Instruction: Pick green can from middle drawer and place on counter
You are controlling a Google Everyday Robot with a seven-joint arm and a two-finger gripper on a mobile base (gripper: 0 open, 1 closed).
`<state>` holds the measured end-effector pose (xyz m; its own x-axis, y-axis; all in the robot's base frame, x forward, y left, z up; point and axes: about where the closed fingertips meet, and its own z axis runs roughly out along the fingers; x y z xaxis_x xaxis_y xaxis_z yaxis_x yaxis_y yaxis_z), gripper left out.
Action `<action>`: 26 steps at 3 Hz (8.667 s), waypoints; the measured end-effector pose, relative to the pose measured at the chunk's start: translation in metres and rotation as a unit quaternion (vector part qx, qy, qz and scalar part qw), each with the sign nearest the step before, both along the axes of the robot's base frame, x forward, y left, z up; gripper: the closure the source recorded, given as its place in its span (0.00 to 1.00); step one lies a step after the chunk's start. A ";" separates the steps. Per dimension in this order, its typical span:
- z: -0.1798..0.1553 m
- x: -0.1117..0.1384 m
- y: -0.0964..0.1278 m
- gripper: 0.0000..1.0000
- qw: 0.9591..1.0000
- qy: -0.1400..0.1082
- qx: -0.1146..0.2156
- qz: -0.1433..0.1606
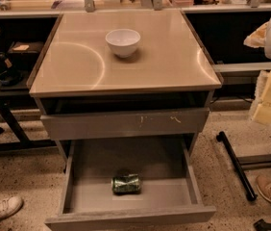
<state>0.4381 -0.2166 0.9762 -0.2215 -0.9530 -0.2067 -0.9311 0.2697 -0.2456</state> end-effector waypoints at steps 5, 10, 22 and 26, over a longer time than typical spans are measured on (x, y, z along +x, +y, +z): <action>-0.178 -0.043 0.099 0.00 0.994 0.087 0.034 0.054; -0.353 0.028 0.211 0.00 0.984 0.086 0.082 0.136; -0.604 0.104 0.255 0.88 0.965 0.169 0.166 0.109; -0.429 0.073 0.232 1.00 0.968 0.124 0.209 0.054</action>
Offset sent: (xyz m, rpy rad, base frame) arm -0.0509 0.0681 -0.1480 0.0261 0.1570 0.0378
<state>0.5112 0.0157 0.5467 -0.2171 -0.8176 -0.5334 -0.9759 0.1945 0.0991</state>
